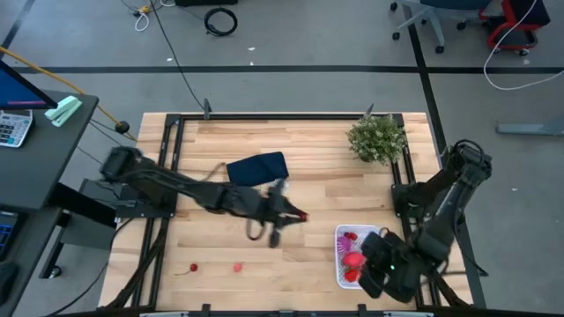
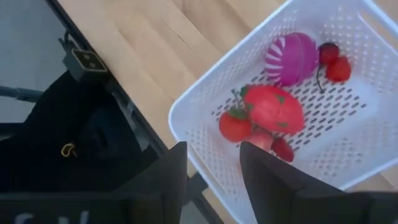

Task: Pick and placing Produce into tupperware
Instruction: Put the cherry into the white bin

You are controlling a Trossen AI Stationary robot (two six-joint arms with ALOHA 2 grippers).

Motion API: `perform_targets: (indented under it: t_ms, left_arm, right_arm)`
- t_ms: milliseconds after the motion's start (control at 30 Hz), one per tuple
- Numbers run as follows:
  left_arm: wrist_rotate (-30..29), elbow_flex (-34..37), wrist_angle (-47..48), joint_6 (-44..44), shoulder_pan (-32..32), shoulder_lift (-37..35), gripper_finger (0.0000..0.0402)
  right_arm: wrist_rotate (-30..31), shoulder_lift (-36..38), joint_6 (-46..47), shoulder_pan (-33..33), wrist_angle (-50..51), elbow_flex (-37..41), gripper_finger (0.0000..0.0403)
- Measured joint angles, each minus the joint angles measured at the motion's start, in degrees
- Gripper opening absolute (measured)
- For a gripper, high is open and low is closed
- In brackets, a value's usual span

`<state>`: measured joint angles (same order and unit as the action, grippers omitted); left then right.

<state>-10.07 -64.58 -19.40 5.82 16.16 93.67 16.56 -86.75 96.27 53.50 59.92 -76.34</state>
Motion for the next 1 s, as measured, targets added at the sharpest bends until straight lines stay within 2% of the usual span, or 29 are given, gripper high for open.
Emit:
perform_targets:
  t_ms: [167,267,367,633,833,1000]
  left_arm:
    - [2.43,-13.74,-0.23,-3.54,0.09,14.11,0.0065]
    - [2.56,-19.66,0.21,-4.0,0.11,20.67,0.0066]
    - [2.56,-23.89,0.2,-5.5,0.07,24.14,0.006]
    - [2.59,-26.62,-4.28,-12.63,0.33,24.85,0.0071]
    - [2.57,-26.59,-1.57,-15.54,0.72,24.85,0.0069]
    - [2.6,-26.57,-1.66,-15.56,1.39,24.85,0.0062]
  right_arm:
    - [7.51,-1.68,1.51,4.72,0.11,0.0,0.0157]
    - [16.86,-2.79,-0.04,6.58,0.17,0.0,0.0157]
    - [27.18,-4.92,-0.72,7.72,0.09,0.0,0.0157]
    - [35.44,-12.69,-0.15,6.07,0.28,0.0,0.0157]
    - [47.87,-16.01,-0.37,4.99,0.26,0.0,0.0157]
    - [50.29,-16.49,-0.6,4.33,0.26,0.0,0.0157]
